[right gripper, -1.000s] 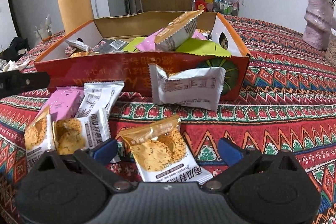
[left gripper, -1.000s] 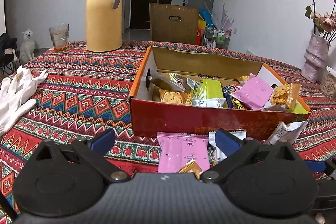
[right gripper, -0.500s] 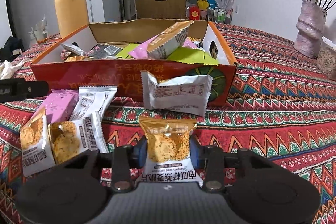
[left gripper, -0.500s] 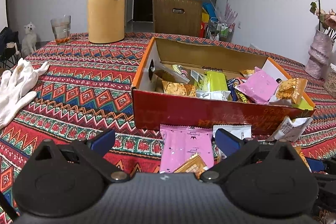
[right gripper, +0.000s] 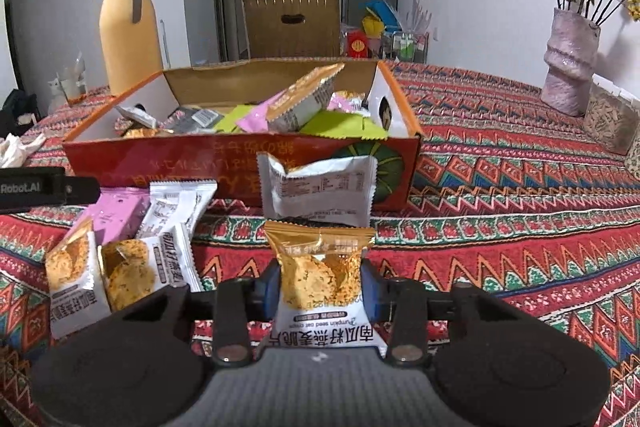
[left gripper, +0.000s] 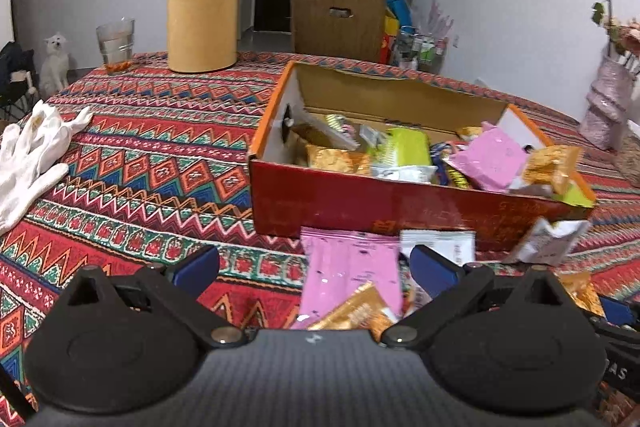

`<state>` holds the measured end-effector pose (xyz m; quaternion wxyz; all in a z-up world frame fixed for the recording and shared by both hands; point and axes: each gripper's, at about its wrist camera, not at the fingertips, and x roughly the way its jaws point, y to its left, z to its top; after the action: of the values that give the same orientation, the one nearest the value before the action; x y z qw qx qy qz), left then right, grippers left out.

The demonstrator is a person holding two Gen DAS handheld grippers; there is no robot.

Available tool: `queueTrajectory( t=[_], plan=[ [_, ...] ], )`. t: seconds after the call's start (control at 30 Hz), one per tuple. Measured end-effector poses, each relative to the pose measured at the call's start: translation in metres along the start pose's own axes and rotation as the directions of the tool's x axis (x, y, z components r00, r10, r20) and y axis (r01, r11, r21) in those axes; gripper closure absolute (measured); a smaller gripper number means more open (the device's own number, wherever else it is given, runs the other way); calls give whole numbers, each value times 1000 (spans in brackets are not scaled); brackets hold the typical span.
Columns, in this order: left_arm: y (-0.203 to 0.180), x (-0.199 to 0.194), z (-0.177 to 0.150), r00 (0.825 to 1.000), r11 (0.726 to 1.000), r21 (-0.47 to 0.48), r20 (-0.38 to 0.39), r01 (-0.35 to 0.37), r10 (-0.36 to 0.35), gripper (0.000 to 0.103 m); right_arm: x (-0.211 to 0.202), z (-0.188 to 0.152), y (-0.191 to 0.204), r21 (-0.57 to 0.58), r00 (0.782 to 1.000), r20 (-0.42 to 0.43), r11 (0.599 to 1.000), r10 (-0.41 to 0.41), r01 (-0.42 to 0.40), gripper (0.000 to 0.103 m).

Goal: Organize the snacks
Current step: 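Grasp a brown-and-white biscuit packet with the left gripper while the right grasps another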

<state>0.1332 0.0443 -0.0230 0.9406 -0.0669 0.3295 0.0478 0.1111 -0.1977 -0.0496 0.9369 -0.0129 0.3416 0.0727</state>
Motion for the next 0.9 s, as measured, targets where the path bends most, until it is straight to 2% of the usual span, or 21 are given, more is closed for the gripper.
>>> queueTrajectory(
  t=[0.27,0.43,0.57,0.77,0.9],
  plan=[
    [-17,-27,0,1000,1000,23,3,-12,11,0,-14,-2,-3,1,997,66,1000,28,-28,64],
    [-21,-41,-3,999,999,35,36,-3,2,0,-23,-2,-3,21,991,127,999,34,-37,64],
    [-17,-34,-7,1000,1000,5,-3,-2,2,0,-24,-2,-6,38,986,164,999,29,-35,64],
    [-16,-24,-12,997,999,-5,-53,-53,53,0,-32,-3,-11,46,972,228,997,55,-67,64],
    [-19,-16,-17,993,996,-1,-87,-84,84,0,-36,-8,-14,42,968,242,996,70,-83,64]
  ],
)
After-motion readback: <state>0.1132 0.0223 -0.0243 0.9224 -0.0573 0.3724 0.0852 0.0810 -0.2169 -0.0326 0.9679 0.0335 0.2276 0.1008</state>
